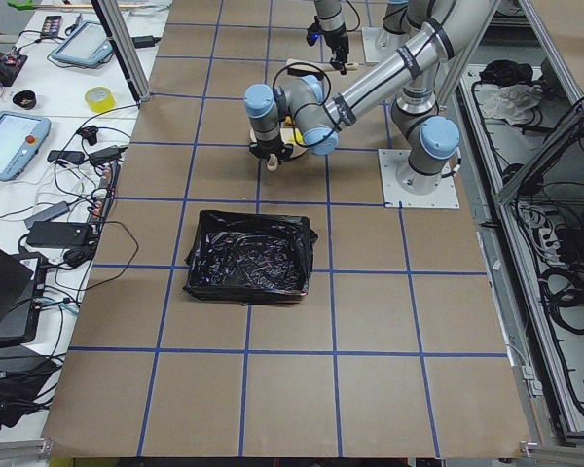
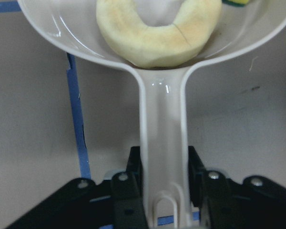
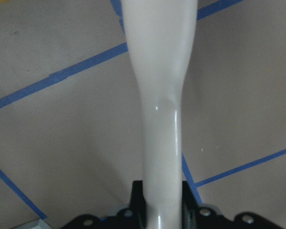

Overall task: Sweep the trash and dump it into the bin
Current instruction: 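Sweep the yellow potato into the dustpan with the brush in the right gripper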

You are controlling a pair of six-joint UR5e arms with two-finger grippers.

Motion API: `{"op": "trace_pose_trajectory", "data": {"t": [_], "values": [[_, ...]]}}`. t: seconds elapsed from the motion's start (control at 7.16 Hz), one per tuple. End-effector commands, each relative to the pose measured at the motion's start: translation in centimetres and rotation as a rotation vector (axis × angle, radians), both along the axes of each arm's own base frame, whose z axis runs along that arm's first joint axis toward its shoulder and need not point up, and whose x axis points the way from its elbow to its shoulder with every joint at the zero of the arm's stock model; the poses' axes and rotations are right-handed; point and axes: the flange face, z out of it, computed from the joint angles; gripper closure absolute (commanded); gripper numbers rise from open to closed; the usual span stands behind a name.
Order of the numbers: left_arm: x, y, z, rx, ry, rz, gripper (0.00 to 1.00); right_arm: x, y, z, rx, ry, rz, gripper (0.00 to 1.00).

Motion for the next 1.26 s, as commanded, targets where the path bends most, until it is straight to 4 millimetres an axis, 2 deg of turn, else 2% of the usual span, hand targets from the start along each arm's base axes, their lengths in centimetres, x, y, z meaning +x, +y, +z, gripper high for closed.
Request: {"op": "trace_pose_trajectory", "data": {"t": [0.0, 0.14, 0.28, 0.42, 0.56, 0.7, 0.84, 0.98, 1.12], "values": [[0.8, 0.3, 0.3, -0.008, -0.086, -0.001, 1.00, 1.6, -0.1, -3.1, 0.016, 0.008, -0.002, 1.00], [0.7, 0.3, 0.1, -0.006, -0.086, -0.002, 1.00, 2.8, -0.4, -4.7, 0.004, -0.004, 0.017, 1.00], [0.7, 0.4, 0.0, -0.005, -0.085, -0.002, 1.00, 3.7, -1.7, -6.6, -0.012, -0.017, 0.019, 1.00], [0.7, 0.3, 0.0, -0.005, -0.082, -0.002, 1.00, 4.5, -2.8, -7.6, -0.020, -0.021, 0.022, 1.00], [0.6, 0.5, -0.3, 0.001, -0.079, 0.004, 1.00, 5.5, -3.9, -7.3, -0.034, -0.031, 0.030, 1.00], [0.6, 0.5, -0.3, 0.002, -0.079, 0.007, 1.00, 7.2, -5.0, -8.0, -0.047, -0.072, 0.039, 1.00], [0.5, 0.5, -0.3, 0.001, -0.078, 0.006, 1.00, 9.5, -5.6, -8.6, -0.072, -0.107, 0.068, 1.00], [0.3, 0.4, -0.5, 0.004, -0.076, 0.004, 1.00, 12.4, -7.1, -7.7, -0.104, -0.146, 0.109, 1.00], [0.3, 0.4, -0.5, 0.004, -0.076, 0.010, 1.00, 16.2, -7.2, -7.5, -0.116, -0.166, 0.170, 1.00]]}}
